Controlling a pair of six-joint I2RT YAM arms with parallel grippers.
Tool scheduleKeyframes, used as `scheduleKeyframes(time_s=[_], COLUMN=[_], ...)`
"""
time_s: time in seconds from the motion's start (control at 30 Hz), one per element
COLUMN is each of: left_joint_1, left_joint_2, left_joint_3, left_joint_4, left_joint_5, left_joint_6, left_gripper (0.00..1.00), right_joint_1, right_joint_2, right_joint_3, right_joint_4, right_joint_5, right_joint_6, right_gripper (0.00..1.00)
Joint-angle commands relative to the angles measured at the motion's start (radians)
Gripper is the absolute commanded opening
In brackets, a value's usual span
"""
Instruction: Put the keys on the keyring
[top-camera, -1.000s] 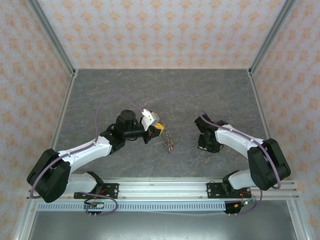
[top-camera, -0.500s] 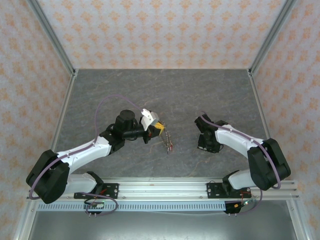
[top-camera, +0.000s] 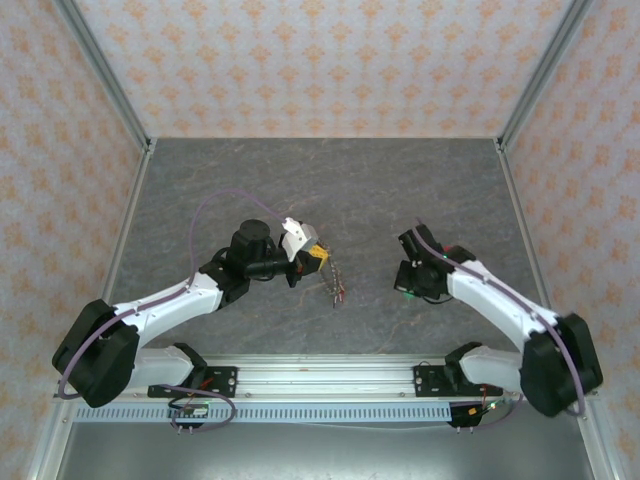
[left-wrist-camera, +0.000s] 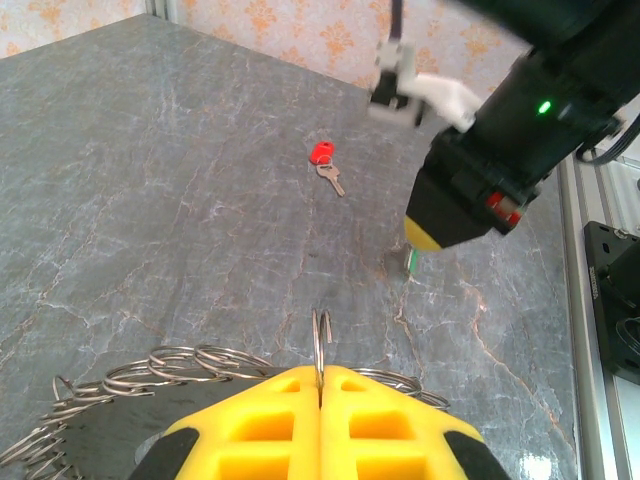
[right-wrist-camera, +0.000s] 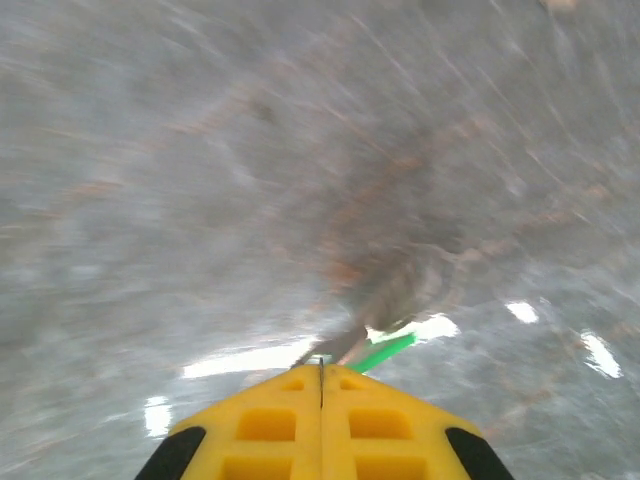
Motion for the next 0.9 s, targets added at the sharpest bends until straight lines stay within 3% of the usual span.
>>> scheduleKeyframes(time_s=[0.0,0.17,0.57,0.67,0.87], left_joint_1=[-0.008,-0.02,-0.08,-0.087,-0.093], left_joint_2=[-0.038,-0.031,0.019,0.033,0.066], left_joint_3=[0.027,0.06,0.108,0.117,0.129], left_joint_4=[0.02,-0.029,-0.086,-0.087,-0.078], left_joint_5=[-0.005,0.048,0.067,0.068,0.085], left_joint_6=[-0.006,0.017,0.077,0.08,0.083], left_gripper=[0.0,0.0,0.0,0.0,0.0], right_joint_1=[0.004,0.005,0.014,0.024,0.034], right_joint_2=[-0.152,-0.314,-0.415,-0.454,-0.444], right_joint_3=[-0.034,-0.069,-0.198,-0.237,-0.209], right_joint_4=[0.166,0.385,0.693,0.725,0.66], right_joint_5=[-0.107,-0.255,-0.465,-0.532,-0.552], right_joint_6=[-0.076,-0.197,-0.53,-0.662,-0.792], right_gripper=[0.02,0.0,0.0,0.0,0.0])
